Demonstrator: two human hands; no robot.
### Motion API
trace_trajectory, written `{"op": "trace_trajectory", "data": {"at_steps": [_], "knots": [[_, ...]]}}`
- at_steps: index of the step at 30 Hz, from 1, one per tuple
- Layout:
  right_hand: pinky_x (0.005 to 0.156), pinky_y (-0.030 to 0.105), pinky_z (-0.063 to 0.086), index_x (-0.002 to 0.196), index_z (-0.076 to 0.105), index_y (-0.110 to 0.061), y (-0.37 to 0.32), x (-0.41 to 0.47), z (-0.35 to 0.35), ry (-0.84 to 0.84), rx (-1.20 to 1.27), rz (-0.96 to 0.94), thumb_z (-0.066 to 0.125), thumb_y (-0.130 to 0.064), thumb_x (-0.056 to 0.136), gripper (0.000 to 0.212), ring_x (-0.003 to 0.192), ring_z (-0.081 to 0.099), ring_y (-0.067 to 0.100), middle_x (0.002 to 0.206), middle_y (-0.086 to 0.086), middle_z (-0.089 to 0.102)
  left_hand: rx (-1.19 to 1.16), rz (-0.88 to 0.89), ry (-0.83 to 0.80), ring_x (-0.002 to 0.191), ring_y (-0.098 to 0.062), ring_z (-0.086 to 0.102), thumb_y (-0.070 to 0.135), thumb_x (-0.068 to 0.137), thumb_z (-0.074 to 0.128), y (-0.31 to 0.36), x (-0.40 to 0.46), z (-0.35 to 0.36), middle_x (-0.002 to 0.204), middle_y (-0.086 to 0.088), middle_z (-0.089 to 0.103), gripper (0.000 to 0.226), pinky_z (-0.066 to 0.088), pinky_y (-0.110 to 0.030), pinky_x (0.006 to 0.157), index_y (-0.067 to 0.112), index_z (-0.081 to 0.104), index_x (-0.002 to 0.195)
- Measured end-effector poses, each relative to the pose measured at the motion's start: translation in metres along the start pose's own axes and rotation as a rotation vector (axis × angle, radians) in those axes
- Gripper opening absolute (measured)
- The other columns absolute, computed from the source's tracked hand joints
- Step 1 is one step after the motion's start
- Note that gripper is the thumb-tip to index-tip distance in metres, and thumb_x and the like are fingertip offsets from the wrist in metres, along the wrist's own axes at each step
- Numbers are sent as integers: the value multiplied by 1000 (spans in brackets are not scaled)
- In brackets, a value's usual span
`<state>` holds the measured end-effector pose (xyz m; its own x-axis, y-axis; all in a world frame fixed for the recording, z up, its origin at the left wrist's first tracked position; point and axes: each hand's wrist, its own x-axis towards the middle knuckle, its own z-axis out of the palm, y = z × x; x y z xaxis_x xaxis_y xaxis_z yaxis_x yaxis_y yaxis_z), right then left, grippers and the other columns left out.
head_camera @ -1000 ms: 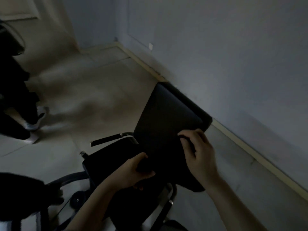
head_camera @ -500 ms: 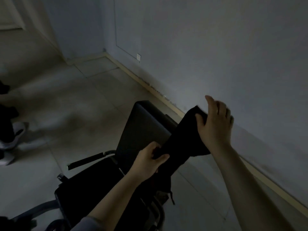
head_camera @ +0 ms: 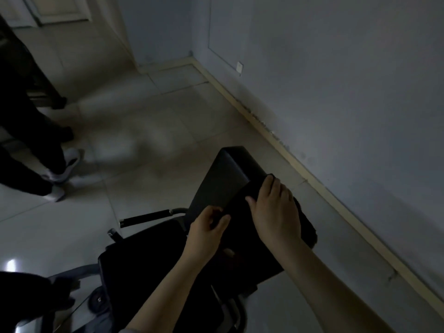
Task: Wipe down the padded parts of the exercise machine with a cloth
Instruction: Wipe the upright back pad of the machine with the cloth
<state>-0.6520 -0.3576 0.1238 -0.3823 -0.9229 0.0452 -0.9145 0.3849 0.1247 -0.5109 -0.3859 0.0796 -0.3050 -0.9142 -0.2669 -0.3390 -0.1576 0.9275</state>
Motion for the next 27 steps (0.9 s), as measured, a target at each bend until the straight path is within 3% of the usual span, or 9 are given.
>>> {"op": "trace_trajectory", "data": {"at_steps": [5,8,12,14,17,19,21,23,27], "knots": [[80,42,54,122,46,17,-21,45,-3,-61,-49,-30,45,-41,93,65,93,63,41,109,34,60,-47,-56,-114,80,-8,68,38,86,65,12,22,-11,91,4,70,20,56,-26,70,23,63,98],[89,45,50,129,38,17,-28,63,-6,-76,31,-67,41,-40,96,66,104,59,43,120,35,54,-35,-32,-109,83,-14,69,37,87,65,23,30,-14,94,0,71,17,58,-38,80,24,63,97],[112,41,26,145,11,6,-17,63,-11,-84,200,-153,34,-42,98,71,136,29,37,150,27,24,-113,-31,-115,82,-8,68,44,88,60,38,29,-20,92,9,68,8,58,-34,81,37,58,89],[117,36,13,149,1,-4,-1,44,-15,-117,294,-219,34,-43,98,72,144,12,29,157,16,7,-80,-32,-149,82,-11,69,49,89,56,40,26,-20,90,8,70,12,56,-33,81,39,61,85],[117,30,7,150,2,-13,20,5,-16,-101,340,-319,40,-31,98,67,146,4,22,159,8,1,3,-16,-203,89,-12,68,51,89,54,34,19,-13,92,8,70,21,54,-34,87,35,68,86],[117,29,10,150,10,-16,29,-12,-15,-75,413,-346,43,-17,96,63,146,7,20,159,4,6,48,87,-202,99,-12,62,43,90,57,33,13,-4,94,13,59,18,50,-24,89,30,67,97],[117,31,22,149,17,-18,33,-22,-13,-38,513,-321,46,-11,94,62,145,14,17,158,1,13,-69,87,-245,88,2,60,30,90,61,42,5,5,92,17,57,13,47,-8,73,29,59,103],[107,34,38,144,30,-17,35,-30,-12,31,568,-228,54,-16,91,59,140,27,19,155,2,22,-145,46,-277,81,2,62,25,89,64,48,3,12,95,10,63,17,50,-8,65,25,56,104],[90,39,52,128,46,-13,38,-57,-4,106,483,-129,72,-42,74,66,127,47,25,144,5,40,-312,37,-292,84,-19,67,17,90,62,55,-6,10,90,-6,69,5,54,-24,74,13,65,89]]}}
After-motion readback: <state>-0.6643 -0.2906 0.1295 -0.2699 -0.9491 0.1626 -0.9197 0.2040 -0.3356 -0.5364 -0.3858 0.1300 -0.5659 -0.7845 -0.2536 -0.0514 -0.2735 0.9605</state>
